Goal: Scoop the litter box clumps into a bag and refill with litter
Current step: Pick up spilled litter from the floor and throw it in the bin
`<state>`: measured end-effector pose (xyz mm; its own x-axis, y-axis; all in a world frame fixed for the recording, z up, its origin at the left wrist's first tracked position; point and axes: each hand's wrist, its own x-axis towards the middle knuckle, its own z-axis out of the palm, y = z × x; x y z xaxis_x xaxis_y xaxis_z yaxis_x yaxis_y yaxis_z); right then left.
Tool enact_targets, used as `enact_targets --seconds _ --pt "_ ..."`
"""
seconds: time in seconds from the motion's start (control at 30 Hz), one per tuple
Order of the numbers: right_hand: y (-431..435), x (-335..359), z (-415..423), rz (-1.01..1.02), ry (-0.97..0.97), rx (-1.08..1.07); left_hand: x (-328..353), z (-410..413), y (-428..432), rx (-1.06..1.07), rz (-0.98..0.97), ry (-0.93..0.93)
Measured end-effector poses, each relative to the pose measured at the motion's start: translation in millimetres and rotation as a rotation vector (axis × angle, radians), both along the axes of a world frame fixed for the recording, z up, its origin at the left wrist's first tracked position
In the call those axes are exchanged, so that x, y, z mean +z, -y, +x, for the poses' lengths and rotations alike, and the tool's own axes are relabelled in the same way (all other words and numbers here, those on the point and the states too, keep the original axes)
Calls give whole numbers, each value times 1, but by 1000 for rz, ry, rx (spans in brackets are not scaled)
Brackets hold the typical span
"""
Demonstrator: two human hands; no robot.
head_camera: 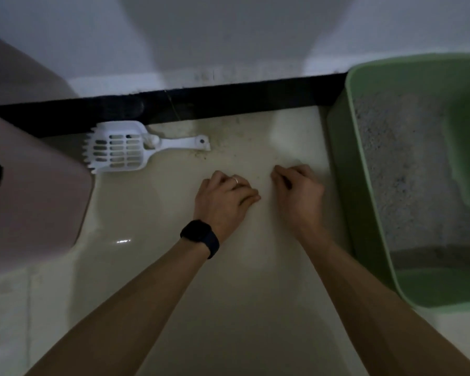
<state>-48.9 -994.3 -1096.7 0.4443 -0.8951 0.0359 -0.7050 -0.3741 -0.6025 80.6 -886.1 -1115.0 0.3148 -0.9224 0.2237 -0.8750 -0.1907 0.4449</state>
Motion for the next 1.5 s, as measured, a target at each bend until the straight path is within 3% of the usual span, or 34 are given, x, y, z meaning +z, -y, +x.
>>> enact_targets --seconds 0.17,0.27,0.33,0.5,0.63,0.77,0.87,1.0,1.07,1.13,1.3,1.37,1.43,1.5 --pt "-9 4 -6 36 -129 37 16 -17 4 -98 282 157" --pt "-2 48 1 198 -258 65 58 -11 28 -219 578 204" --pt "9 86 10 246 -239 98 83 -7 35 -198 660 216" --pt "34 190 62 276 32 256 172 37 20 60 421 -31" --pt "8 264 109 332 438 333 272 78 -31 214 186 -14" --pt "-50 325 178 394 730 475 351 130 -113 534 12 88" --pt "-102 334 223 337 644 682 364 180 -175 766 105 55" --pt "-141 313 246 247 353 909 344 210 -227 734 382 -223" --pt "-145 306 243 173 418 866 340 211 -231 722 371 -245" --pt "-140 303 239 140 510 796 341 212 -225 715 270 -139" --pt "-103 258 221 420 677 328 345 168 -162 622 -143 233" --pt "-81 215 191 520 584 117 325 131 -121 443 -252 277" --pt "-63 170 146 462 386 -29 282 99 -83 249 -171 226" --pt "-53 127 84 319 178 -135 221 63 -56 148 159 52"
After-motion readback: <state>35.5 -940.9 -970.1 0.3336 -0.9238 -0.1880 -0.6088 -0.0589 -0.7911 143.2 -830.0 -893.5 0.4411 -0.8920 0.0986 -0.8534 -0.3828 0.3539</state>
